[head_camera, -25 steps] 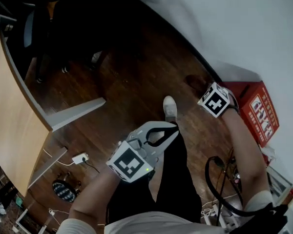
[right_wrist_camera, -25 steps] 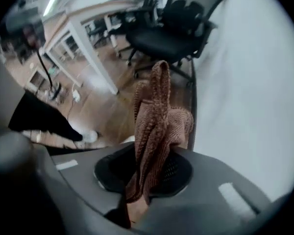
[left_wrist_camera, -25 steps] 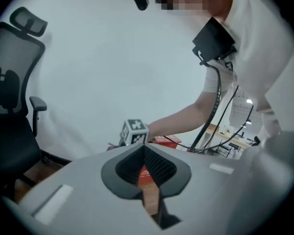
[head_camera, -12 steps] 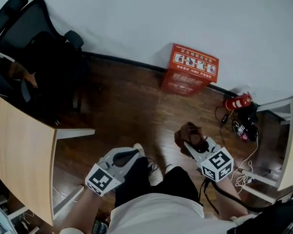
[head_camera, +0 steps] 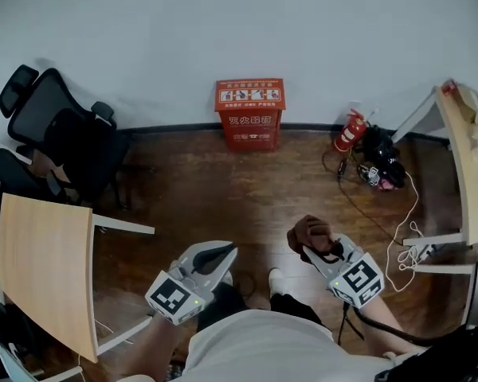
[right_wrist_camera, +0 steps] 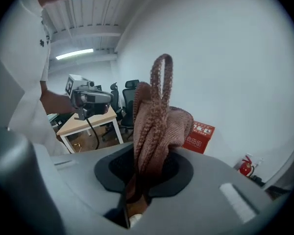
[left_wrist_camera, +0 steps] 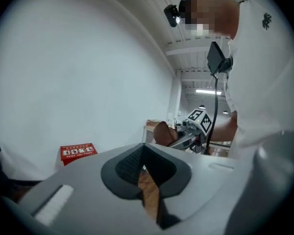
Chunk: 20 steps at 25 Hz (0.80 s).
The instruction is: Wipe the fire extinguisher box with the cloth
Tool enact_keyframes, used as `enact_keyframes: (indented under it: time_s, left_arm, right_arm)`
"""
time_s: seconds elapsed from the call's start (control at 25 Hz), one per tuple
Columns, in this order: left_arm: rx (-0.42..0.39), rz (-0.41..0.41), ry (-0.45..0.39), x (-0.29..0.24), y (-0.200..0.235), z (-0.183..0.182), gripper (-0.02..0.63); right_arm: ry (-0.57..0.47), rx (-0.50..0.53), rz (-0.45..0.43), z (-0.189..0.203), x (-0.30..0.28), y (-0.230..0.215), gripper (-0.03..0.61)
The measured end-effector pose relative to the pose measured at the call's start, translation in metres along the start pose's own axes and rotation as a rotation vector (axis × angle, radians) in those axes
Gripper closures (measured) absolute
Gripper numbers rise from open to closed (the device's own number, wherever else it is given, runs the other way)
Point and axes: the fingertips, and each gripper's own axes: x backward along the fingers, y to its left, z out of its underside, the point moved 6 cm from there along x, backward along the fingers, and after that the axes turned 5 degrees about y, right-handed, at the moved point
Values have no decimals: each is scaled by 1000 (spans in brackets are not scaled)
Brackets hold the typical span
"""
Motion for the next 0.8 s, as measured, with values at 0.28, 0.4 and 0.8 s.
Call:
enact_keyframes:
  time_s: [0.28,0.4,0.8]
  left_arm:
    - [-27,100,-36,24,-51,-23,614]
    - [-68,114,-41,51,-55,-28,614]
    - [-130,89,-59,152,-43,-5,614]
  right_arm:
    - [-65,-26,119,13,64,55,515]
    - [-93,8,141,-5,64,82,517]
    - [-128,74,154,-52,28,180,517]
